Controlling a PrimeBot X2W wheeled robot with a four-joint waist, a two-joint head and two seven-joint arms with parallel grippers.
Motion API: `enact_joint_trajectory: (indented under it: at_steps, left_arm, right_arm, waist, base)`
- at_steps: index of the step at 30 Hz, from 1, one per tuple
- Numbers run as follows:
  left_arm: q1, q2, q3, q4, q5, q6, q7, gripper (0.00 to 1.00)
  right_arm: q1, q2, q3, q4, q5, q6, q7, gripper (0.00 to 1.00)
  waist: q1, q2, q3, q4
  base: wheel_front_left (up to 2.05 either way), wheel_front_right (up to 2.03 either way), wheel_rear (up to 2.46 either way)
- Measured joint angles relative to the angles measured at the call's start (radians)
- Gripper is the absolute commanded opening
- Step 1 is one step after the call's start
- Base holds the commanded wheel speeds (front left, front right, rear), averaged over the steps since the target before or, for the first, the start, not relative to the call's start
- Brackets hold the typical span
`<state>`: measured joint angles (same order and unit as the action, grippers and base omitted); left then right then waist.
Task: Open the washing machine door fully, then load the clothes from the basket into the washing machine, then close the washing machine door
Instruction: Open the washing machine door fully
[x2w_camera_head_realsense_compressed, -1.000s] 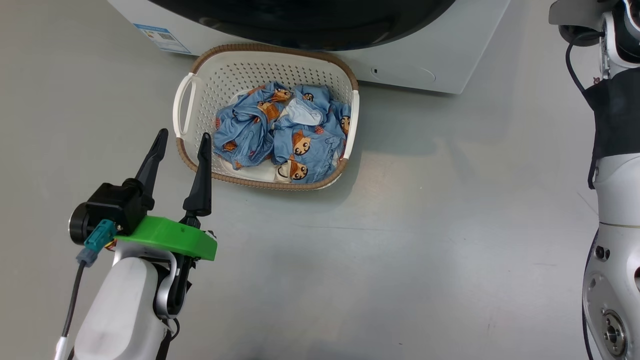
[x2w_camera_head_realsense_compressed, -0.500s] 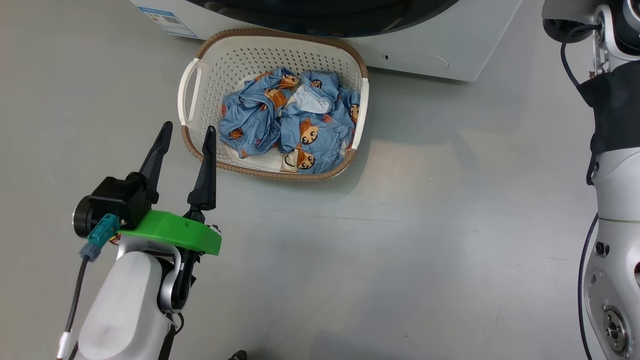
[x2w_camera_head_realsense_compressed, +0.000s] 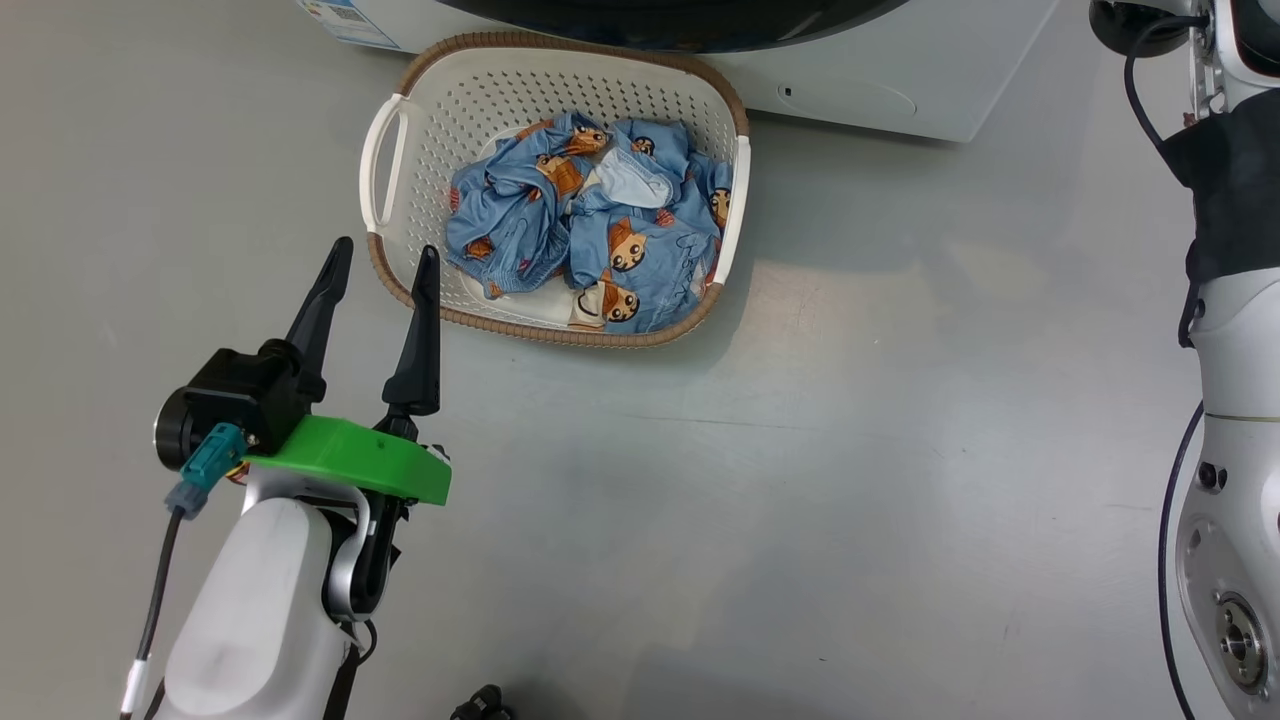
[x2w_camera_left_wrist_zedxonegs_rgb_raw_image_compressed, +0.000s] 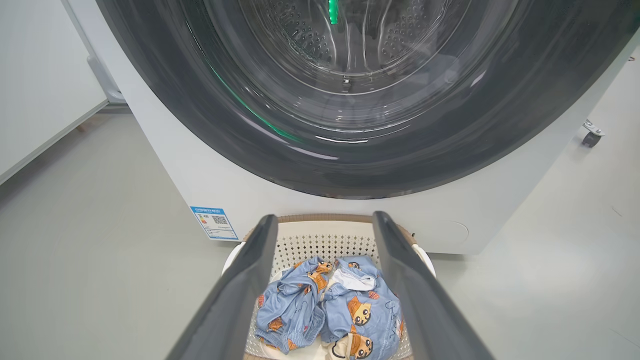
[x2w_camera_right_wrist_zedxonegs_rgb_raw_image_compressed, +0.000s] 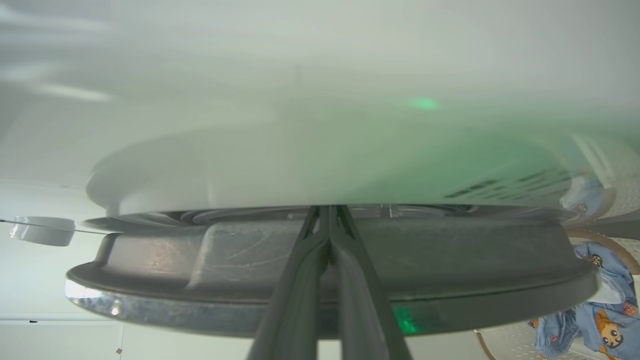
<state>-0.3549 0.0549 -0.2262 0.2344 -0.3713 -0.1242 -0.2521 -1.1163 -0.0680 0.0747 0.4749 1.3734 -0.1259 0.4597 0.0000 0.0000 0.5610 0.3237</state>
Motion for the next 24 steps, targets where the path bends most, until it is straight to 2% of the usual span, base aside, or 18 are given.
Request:
enact_joint_trajectory:
  at_steps: [4, 19, 24]
  left_arm:
    - [-0.007, -0.001, 0.001, 0.000, 0.000, 0.000, 0.000, 1.00]
    - [-0.024, -0.002, 0.016, -0.002, 0.001, 0.000, 0.000, 1.00]
    - [-0.023, -0.001, 0.016, -0.004, 0.002, 0.000, 0.000, 1.00]
  right_arm:
    - [0.000, -0.008, 0.021, 0.011, 0.009, 0.000, 0.003, 0.00]
    - [0.027, -0.028, 0.049, 0.028, 0.082, 0.002, 0.132, 0.00]
    - [0.066, -0.026, 0.054, 0.026, 0.115, 0.023, 0.190, 0.00]
  waist:
    - [0.0000, 0.0000, 0.006, 0.003]
    - [0.0000, 0.0000, -0.014, -0.004]
    - [0.0000, 0.0000, -0.035, -0.011]
  base:
    - [0.00, 0.00, 0.00]
    - [0.00, 0.00, 0.00]
    - [0.00, 0.00, 0.00]
